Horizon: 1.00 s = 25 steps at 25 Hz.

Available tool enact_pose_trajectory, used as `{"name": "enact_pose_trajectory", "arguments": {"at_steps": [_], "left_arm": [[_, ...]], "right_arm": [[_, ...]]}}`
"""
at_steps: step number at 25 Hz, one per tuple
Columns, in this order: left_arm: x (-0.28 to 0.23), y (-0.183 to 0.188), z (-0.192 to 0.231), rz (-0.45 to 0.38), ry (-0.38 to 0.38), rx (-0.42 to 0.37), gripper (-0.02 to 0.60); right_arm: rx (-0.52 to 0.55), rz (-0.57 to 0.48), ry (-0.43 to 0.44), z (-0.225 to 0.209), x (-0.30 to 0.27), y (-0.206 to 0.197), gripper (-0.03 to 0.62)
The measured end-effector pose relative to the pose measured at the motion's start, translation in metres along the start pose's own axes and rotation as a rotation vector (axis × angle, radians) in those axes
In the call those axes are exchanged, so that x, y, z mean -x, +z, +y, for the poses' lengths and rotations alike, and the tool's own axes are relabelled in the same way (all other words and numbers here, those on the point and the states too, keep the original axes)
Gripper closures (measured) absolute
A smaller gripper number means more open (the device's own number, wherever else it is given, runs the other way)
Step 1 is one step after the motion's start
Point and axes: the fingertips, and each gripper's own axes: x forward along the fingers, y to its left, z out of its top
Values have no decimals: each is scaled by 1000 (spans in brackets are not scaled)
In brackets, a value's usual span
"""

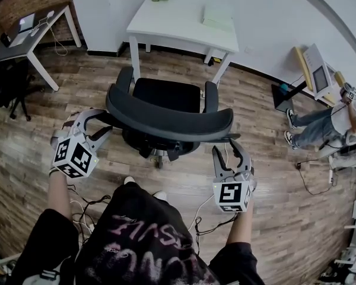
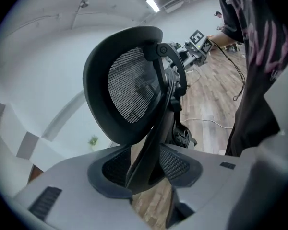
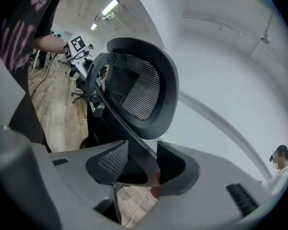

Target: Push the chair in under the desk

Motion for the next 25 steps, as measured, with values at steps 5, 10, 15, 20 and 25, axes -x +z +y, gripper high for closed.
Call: {"name": "enact_pose_trajectory", "arguments": {"at_steps": [5, 10, 15, 20, 25], "left_arm": [[-11, -3, -1, 66, -46, -63, 377], [-21, -5, -10, 126, -115, -126, 377], [-30, -4, -13, 135, -145, -144, 379], [-32, -5, -15, 134, -161, -140, 379], [-36, -6, -16, 143, -165, -152, 377]], "right_arm": [[123, 56, 59, 1, -7, -7, 398], [231, 118, 120, 0, -11, -15, 393], [296, 150, 149, -3, -18, -17, 393], [322, 176, 189, -1, -26, -19, 393], [305, 156, 228, 0, -26, -20, 393]]}}
